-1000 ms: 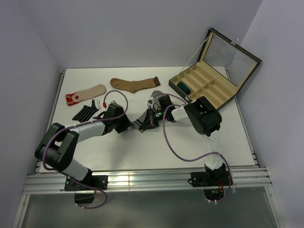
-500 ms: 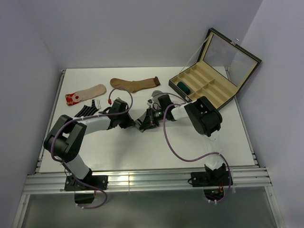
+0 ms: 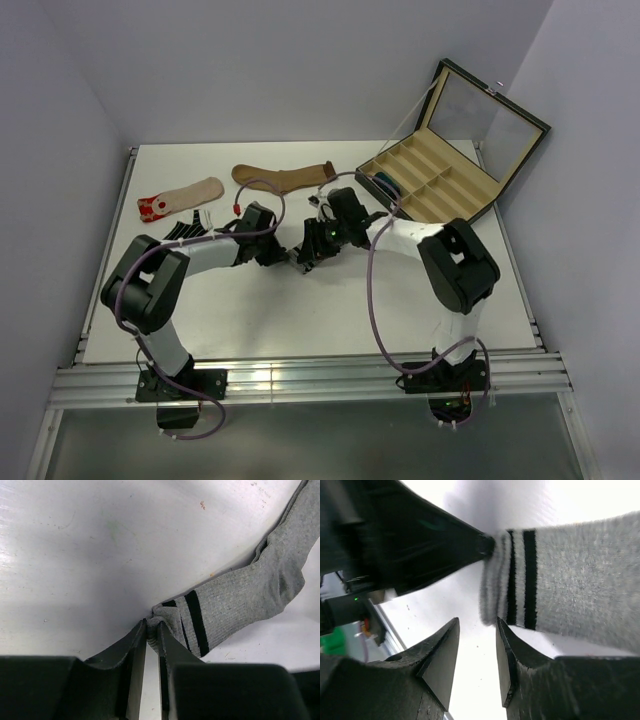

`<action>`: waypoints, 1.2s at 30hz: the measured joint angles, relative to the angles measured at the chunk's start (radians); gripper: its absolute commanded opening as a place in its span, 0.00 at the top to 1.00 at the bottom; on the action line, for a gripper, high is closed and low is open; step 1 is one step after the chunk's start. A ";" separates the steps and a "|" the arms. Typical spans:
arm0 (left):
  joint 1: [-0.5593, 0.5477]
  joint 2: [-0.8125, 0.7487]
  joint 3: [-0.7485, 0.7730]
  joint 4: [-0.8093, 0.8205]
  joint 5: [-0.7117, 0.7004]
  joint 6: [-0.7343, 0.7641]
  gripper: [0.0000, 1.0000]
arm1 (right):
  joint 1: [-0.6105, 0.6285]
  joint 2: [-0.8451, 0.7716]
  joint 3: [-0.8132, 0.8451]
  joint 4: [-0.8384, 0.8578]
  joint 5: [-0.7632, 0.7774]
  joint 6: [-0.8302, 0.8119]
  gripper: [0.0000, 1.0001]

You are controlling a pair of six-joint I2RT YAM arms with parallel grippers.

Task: Roll the socks
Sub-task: Roll the sock at the center of the board.

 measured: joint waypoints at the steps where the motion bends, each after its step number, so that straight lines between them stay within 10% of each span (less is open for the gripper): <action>1: 0.000 0.002 0.003 -0.003 0.000 0.000 0.80 | 0.004 -0.021 0.000 -0.006 0.019 -0.011 0.60; 17: -0.023 0.011 0.032 -0.037 -0.037 0.023 0.81 | 0.038 0.019 -0.064 0.190 0.028 0.007 0.74; 36: -0.040 0.029 0.070 -0.079 -0.053 0.045 0.81 | 0.053 -0.082 -0.116 0.159 0.211 -0.132 0.56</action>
